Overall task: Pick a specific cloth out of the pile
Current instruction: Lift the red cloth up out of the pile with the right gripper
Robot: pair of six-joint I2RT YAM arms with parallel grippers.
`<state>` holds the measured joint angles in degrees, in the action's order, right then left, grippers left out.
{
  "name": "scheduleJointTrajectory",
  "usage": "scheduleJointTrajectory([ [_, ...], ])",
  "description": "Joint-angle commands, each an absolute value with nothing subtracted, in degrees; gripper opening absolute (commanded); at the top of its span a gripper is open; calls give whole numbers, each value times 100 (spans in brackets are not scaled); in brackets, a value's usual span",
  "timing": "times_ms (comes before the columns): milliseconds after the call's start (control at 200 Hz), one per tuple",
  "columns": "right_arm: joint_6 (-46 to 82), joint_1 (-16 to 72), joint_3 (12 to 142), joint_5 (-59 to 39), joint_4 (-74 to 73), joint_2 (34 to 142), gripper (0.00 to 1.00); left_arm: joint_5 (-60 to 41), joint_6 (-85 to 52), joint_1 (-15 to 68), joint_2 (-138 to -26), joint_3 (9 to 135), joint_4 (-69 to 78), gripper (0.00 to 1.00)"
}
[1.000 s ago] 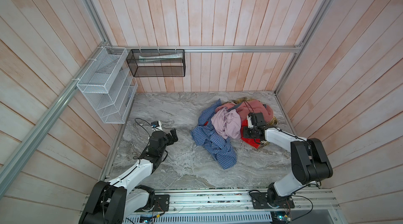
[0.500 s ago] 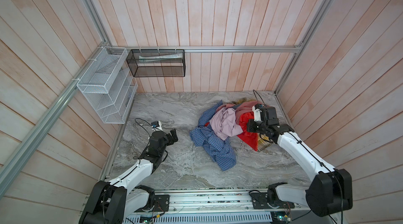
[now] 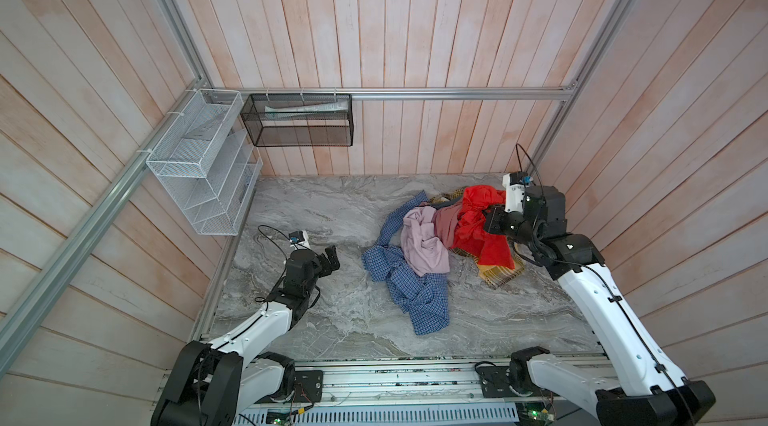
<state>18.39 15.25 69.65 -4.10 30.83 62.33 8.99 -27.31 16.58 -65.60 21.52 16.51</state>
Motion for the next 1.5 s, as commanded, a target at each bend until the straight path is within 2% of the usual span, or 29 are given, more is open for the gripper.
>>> scheduleJointTrajectory([
  [0, 1797, 1591, 7519, -219, 2906, 5951, 0, 844, -2788, 1686, -6592, 2263, 1758, 100],
  [685, 1175, 1848, 9728, -361, 3051, 6680, 0, 879, -2853, 1730, -6662, 2302, 1733, 100],
  [945, 1063, 2321, 10142, -762, 2821, 6964, 0, 1115, -2839, 1731, -6508, 2270, 1636, 100],
  [1080, 1160, 2579, 10152, -1344, 2455, 7113, 0, 1233, -2816, 1731, -6233, 2147, 1696, 100],
  [1381, 1797, 2845, 9460, -2655, 653, 7500, 0, 62, -2285, 1819, -5656, 2078, 2420, 100],
  [1491, 1980, 3055, 9371, -2855, 152, 7775, 0, -319, -2326, 1837, -5381, 2052, 2817, 100],
])
